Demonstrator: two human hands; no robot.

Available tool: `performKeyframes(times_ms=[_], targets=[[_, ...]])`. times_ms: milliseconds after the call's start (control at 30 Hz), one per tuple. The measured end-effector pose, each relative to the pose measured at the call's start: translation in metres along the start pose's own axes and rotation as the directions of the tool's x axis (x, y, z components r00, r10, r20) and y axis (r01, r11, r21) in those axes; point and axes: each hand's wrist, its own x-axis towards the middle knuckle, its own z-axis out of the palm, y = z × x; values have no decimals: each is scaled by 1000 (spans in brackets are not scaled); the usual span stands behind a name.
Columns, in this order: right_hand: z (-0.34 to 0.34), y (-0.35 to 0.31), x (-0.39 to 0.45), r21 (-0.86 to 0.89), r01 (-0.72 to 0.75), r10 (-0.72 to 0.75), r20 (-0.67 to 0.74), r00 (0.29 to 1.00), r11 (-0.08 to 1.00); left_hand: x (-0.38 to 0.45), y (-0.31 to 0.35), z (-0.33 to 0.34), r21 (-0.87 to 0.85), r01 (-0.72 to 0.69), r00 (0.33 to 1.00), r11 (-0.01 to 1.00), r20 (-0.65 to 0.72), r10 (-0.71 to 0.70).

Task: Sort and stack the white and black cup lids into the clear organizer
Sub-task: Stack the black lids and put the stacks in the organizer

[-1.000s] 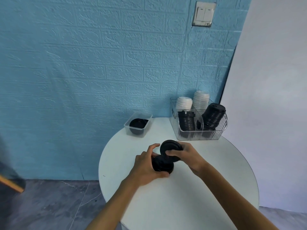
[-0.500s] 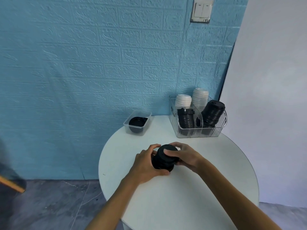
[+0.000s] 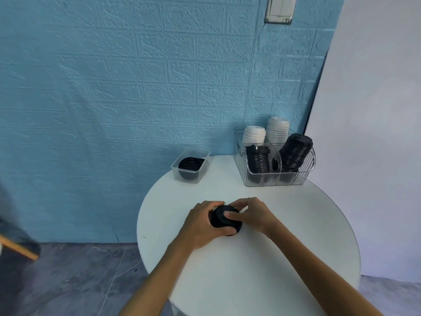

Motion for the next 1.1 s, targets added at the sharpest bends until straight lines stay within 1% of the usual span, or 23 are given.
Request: performKeyframes(times_ms=[167,300,333,433,500,533,600,700,800,867,900,967,1100], targets=[[2,5,0,-39,44,-43,13,999,998,0,-3,1,27,-1,1000,1000,-10,1],[-14,-7,13,-172,53,-29,139,990,984,1,-3,2,45,2,999,999,-32,0],[-18,-15,20,-200,76,-49,139,989,977,1,-4,3,53,6,999,999,-33,-4],[-20,-51,46,-217,182,-182,22,983,959,1,-5,3,46,23,999,999,-32,-22],[-15,-75,66,-199,273,-280,-8,960,941,0,-5,4,31,33,999,999,-37,-31],[-11,-85,78,-192,305,-313,-17,949,933,0,-5,4,24,33,999,999,-43,-32],[-5,-101,102,-168,323,-333,-37,942,931,-2,-5,4,11,31,998,999,-57,-30],[5,-118,141,-214,306,-313,0,950,928,-2,-7,5,14,22,998,1000,-62,-21],[14,-125,177,-337,232,-196,136,971,913,0,-9,6,31,7,999,999,-53,-5],[20,-127,194,-411,184,-101,217,971,893,1,-10,6,31,1,999,1000,-49,1],[23,-127,200,-455,172,-64,244,968,874,2,-11,5,32,-3,999,999,-48,5],[29,-126,210,-555,195,-37,283,959,809,3,-12,5,38,-9,999,999,-42,10],[36,-124,221,-673,261,-58,308,950,692,6,-13,5,39,-16,999,999,-31,17]])
